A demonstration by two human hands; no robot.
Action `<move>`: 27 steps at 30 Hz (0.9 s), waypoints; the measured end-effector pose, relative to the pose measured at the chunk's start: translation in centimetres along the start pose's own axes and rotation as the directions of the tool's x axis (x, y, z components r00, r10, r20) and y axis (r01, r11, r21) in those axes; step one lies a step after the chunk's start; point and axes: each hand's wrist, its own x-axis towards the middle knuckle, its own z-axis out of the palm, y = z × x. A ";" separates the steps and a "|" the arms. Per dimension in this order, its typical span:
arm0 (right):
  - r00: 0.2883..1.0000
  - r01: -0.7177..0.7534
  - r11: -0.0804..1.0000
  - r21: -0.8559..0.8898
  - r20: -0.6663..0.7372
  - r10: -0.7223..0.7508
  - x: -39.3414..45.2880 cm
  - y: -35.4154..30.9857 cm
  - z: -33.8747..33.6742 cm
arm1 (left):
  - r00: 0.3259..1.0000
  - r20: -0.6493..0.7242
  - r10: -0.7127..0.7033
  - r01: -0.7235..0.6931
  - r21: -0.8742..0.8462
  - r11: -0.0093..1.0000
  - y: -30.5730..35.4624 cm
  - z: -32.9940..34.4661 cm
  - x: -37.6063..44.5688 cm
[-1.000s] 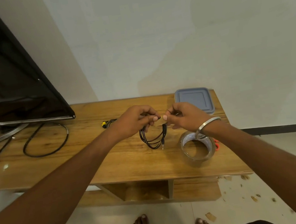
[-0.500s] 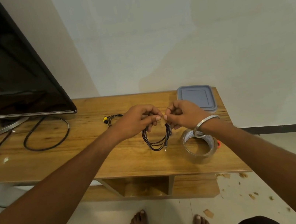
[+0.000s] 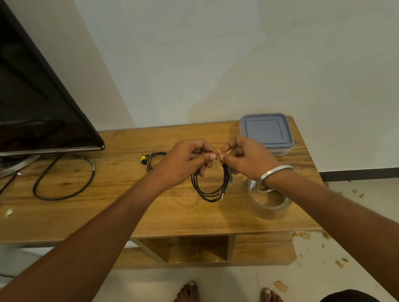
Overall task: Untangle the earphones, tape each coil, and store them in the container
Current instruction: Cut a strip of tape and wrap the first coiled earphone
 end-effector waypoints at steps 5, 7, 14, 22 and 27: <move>0.998 -0.014 0.999 0.036 -0.057 0.016 -0.6 -0.2 0.6 | 1.000 -0.008 -0.008 0.008 -0.010 1.000 -0.4 0.0 -0.1; 0.994 -0.003 0.997 0.075 -0.110 0.011 -1.0 -0.1 0.9 | 1.000 -0.023 -0.004 0.004 -0.033 0.999 -0.6 0.2 -0.1; 0.983 0.035 0.974 0.225 -0.181 0.007 -2.0 0.3 2.7 | 0.995 -0.095 -0.019 0.013 -0.065 0.998 -1.1 0.7 -0.1; 0.973 0.027 0.986 0.162 -0.231 0.011 -1.4 0.9 3.4 | 0.994 -0.102 -0.031 0.023 -0.082 0.996 -1.4 0.9 -0.2; 0.970 0.044 0.996 0.081 -0.244 -0.023 -1.5 1.0 3.0 | 0.996 -0.082 -0.029 0.022 -0.086 0.996 -1.3 0.8 -0.4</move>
